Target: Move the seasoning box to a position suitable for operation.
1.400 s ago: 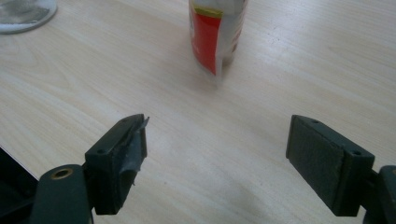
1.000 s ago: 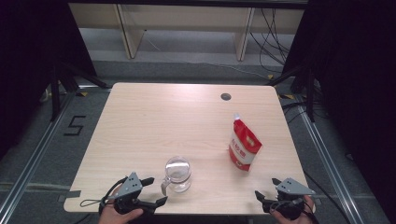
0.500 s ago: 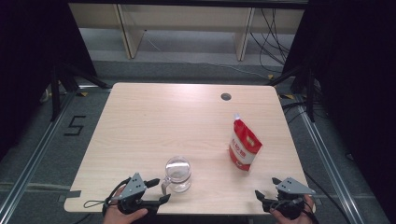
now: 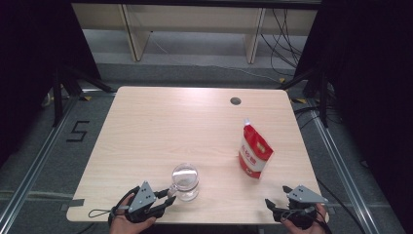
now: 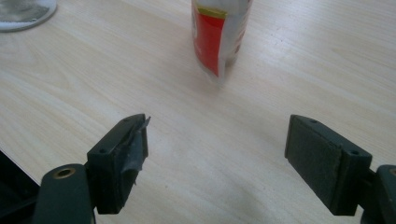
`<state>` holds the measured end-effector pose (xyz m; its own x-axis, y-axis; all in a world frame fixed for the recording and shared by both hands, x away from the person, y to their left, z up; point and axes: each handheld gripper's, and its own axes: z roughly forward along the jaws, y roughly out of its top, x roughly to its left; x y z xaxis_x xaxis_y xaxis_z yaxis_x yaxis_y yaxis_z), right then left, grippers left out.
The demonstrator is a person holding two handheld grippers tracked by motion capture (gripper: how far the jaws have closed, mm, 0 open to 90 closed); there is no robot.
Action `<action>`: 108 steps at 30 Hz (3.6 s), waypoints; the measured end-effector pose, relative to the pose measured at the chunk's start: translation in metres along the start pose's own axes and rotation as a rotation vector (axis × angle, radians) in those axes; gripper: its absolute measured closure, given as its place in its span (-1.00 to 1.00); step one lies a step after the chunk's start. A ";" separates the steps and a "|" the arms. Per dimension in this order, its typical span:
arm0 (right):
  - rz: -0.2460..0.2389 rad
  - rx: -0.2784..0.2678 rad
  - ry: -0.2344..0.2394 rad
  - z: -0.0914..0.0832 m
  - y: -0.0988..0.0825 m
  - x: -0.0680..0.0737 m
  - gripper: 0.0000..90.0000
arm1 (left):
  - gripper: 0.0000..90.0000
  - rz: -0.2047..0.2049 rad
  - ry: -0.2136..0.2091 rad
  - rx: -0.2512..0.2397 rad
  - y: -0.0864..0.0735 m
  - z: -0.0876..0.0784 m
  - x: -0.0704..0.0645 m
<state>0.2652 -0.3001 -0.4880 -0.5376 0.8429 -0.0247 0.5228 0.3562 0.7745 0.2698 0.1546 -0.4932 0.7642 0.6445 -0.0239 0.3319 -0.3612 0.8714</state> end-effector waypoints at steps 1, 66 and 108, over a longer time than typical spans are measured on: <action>0.005 0.005 0.021 0.001 0.000 0.000 -0.50 | 0.57 0.010 0.002 0.000 0.000 -0.001 0.002; -0.018 -0.004 0.071 0.002 0.001 0.006 -0.44 | 0.22 0.075 -0.061 0.042 0.028 0.054 0.015; -0.040 -0.017 0.080 0.005 0.001 0.006 -0.43 | -0.29 -0.111 -0.099 -0.050 0.037 0.012 0.014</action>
<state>0.2660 -0.2930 -0.4899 -0.6096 0.7927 -0.0057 0.4891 0.3817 0.7843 0.2998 0.1419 -0.4671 0.7760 0.6081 -0.1672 0.3912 -0.2561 0.8840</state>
